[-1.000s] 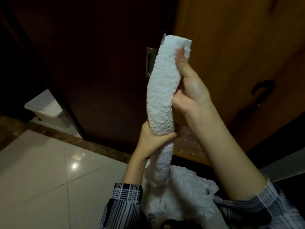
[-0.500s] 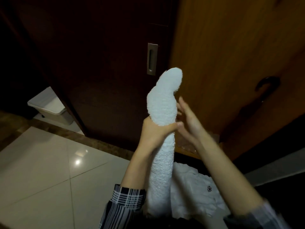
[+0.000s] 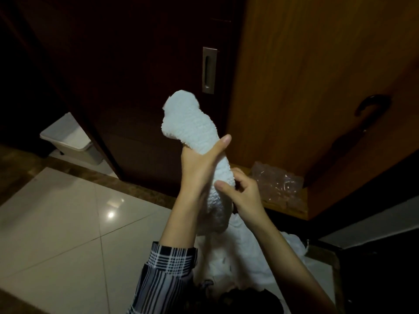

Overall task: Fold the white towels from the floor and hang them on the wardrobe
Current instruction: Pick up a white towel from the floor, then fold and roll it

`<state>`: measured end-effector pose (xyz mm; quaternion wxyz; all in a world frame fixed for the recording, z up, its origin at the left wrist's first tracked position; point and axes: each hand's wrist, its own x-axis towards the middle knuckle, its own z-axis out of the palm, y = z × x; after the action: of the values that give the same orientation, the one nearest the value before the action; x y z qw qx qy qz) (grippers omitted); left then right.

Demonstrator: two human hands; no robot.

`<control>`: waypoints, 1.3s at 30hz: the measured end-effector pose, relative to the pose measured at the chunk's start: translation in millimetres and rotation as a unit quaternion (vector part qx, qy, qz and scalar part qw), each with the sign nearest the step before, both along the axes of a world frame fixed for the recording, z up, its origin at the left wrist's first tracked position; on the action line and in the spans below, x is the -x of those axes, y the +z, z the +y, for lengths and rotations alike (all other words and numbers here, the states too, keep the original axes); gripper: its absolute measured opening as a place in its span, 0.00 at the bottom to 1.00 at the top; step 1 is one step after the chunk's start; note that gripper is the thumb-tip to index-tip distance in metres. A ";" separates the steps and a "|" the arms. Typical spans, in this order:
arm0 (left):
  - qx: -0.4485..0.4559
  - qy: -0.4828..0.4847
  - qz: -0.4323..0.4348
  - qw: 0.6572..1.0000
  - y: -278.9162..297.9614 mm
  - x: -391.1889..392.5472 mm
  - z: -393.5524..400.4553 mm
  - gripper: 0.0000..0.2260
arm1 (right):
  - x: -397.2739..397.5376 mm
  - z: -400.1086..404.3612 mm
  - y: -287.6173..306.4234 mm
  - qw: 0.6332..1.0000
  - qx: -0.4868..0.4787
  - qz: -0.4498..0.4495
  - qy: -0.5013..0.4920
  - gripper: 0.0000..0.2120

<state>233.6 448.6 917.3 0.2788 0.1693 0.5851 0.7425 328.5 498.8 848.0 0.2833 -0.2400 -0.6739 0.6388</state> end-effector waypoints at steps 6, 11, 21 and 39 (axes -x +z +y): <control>-0.033 -0.026 -0.073 0.996 9.6 7.1 -9.5 0.20 | 7.7 9.0 2.9 0.991 0.078 0.026 0.102 0.25; 0.005 -0.061 -0.030 0.998 10.6 18.2 -16.2 0.13 | 13.3 -2.8 -0.5 0.974 0.178 0.040 0.134 0.24; 0.272 -0.146 0.114 0.944 -14.9 22.7 -16.4 0.24 | 30.9 5.0 20.4 0.886 0.456 0.084 -0.015 0.29; -0.054 -0.196 -0.257 0.945 -35.4 16.1 13.3 0.29 | 31.1 32.2 51.0 0.957 -0.231 -0.169 -0.052 0.07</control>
<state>217.5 461.9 881.9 0.5501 0.0984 0.4077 0.7222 297.5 531.0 898.9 0.2458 -0.3066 -0.8279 0.4003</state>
